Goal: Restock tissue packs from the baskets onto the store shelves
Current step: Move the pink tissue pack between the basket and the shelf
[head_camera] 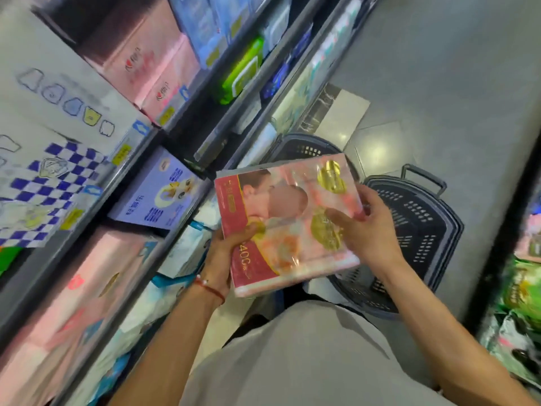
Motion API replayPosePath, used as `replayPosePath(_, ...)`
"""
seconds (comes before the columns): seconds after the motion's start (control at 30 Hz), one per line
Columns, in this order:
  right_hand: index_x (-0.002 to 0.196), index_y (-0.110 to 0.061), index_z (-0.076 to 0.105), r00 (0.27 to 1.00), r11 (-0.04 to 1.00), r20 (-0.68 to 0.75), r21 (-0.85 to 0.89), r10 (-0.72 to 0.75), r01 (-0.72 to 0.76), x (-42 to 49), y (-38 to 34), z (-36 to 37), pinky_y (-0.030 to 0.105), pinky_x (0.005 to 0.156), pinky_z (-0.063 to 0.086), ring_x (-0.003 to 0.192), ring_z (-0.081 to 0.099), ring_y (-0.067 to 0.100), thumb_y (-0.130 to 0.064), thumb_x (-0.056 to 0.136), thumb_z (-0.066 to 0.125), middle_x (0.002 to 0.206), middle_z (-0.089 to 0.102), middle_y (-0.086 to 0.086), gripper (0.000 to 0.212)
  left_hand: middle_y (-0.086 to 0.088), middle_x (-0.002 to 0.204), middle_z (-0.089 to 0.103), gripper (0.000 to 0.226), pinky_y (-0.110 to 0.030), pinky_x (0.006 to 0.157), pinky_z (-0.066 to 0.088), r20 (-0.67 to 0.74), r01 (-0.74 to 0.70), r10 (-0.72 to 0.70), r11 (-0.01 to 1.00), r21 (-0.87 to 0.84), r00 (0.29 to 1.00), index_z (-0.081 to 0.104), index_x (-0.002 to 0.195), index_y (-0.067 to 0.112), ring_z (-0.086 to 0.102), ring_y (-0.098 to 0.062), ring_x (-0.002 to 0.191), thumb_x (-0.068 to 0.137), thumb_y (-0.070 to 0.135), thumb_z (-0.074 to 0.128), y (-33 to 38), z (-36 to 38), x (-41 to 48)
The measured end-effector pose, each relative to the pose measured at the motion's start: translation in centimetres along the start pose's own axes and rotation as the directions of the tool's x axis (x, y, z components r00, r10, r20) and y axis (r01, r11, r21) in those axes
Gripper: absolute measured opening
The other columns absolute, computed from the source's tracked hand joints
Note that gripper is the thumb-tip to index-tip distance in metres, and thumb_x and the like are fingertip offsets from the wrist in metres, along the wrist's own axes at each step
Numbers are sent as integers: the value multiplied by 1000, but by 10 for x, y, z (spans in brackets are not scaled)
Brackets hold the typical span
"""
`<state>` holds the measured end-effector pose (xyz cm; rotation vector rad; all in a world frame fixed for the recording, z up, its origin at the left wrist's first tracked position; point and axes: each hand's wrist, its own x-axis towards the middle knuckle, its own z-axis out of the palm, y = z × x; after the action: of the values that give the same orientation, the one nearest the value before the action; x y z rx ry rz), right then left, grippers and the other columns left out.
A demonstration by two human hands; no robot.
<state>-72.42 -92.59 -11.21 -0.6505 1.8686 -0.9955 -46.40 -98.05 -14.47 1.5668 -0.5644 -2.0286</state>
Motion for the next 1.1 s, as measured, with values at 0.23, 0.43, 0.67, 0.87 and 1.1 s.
replayPosePath(0.23, 120, -38, 58, 978, 978, -38, -51, -204, 202, -78, 12, 32, 21, 93, 54, 113, 64, 6, -14, 90, 83, 124, 64, -13, 46, -30, 126, 67, 76, -70, 101, 47, -146, -229, 198, 942, -243, 969, 74, 119, 7, 62, -54, 117, 53, 34, 99, -26, -47, -58)
replayPosePath(0.43, 150, -21, 40, 945, 920, 299, 320, 130, -227, -172, 29, 96, 26, 86, 56, 108, 69, 10, -49, 74, 94, 140, 63, 0, 98, -24, 134, 64, 63, -70, 106, 43, -254, -400, 318, 818, -413, 913, 74, 119, 10, 56, -54, 125, 65, 30, 97, -60, -98, -131)
replayPosePath(0.67, 127, -8, 73, 835, 875, 540, 349, 106, -337, -252, 50, 128, 50, 94, 47, 113, 70, 35, -54, 65, 97, 126, 72, 15, 81, -20, 123, 71, 85, -53, 91, 59, -342, -478, 371, 820, -315, 863, 66, 129, 5, 71, -40, 107, 58, 40, 97, -115, -122, -232)
replayPosePath(0.87, 134, -9, 67, 854, 939, 520, 288, 12, -189, -276, 67, 103, 54, 100, 60, 116, 73, 36, -42, 73, 95, 123, 77, 15, 76, -5, 126, 71, 121, -45, 97, 56, -347, -366, 289, 913, -180, 892, 47, 145, 15, 71, -24, 110, 44, 61, 96, -154, -125, -284)
replayPosePath(1.1, 137, -12, 58, 819, 978, 551, 200, -161, 58, -275, 45, 44, 46, 80, 66, 103, 78, 32, -24, 70, 98, 116, 80, 7, 79, 3, 167, 20, 122, -47, 124, 25, -649, -407, 570, 820, 403, 505, 21, 162, 28, 21, -19, 153, 64, 70, 81, -158, -114, -343)
